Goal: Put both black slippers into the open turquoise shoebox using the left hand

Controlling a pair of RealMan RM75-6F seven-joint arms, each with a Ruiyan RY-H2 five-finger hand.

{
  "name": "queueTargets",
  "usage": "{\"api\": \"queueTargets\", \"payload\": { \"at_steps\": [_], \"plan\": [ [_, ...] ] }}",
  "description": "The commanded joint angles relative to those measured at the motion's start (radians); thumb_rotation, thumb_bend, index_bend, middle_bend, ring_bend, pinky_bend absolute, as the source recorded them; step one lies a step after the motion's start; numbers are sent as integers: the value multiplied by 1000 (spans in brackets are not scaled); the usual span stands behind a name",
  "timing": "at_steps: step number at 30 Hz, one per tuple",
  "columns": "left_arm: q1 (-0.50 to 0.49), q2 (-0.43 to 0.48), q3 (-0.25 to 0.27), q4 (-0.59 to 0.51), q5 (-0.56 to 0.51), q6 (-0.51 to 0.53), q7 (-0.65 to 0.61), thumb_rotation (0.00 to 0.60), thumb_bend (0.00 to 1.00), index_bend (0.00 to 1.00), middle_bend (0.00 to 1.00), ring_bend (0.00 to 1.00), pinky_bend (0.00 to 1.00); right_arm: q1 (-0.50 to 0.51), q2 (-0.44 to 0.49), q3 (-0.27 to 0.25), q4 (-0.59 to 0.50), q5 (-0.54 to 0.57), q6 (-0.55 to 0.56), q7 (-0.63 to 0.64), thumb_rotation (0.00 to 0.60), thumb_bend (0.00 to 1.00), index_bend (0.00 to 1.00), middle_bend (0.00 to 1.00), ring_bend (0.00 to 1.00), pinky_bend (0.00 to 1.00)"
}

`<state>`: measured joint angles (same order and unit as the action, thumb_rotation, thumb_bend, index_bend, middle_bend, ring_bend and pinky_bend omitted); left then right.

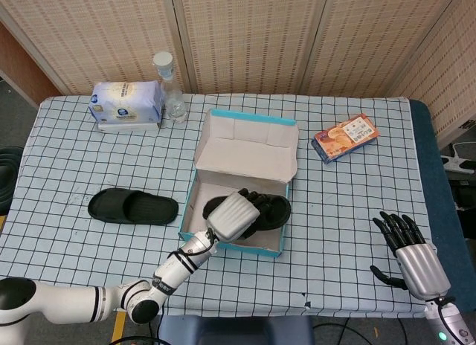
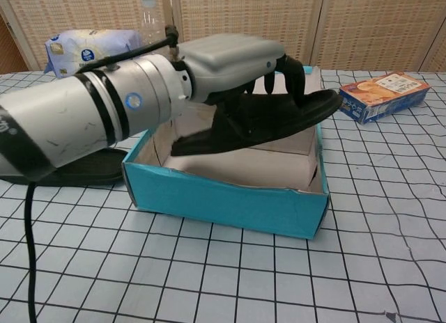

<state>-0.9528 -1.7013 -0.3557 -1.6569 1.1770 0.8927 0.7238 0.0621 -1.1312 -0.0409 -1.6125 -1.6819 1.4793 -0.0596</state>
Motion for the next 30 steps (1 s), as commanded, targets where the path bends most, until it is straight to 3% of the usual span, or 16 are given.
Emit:
{"api": "queueTargets", "payload": {
  "at_steps": [1,11,19,23,30],
  "plan": [
    [-33,-24,-4,23,-33,7,28,600,476,618,850,730,457,3,7,0,1,5,-5,15,490,164,0,0,0,0],
    [-56,-46,50,101,-117,0,-8,600,475,614,849,730,457,-2,19,4,3,8,15,44,490,164,0,0,0,0],
    [-73,-63,78,150,-97,6,-32,600,476,615,849,730,458,-3,22,1,0,10,15,49,491,164,0,0,0,0],
    [-64,-68,125,187,52,110,-18,600,476,627,858,732,470,-3,25,0,-2,11,12,51,491,164,0,0,0,0],
    [-46,-90,170,286,195,213,-45,600,505,720,940,804,563,-4,27,-5,-7,5,13,52,489,164,0,0,0,0]
  ]
}}
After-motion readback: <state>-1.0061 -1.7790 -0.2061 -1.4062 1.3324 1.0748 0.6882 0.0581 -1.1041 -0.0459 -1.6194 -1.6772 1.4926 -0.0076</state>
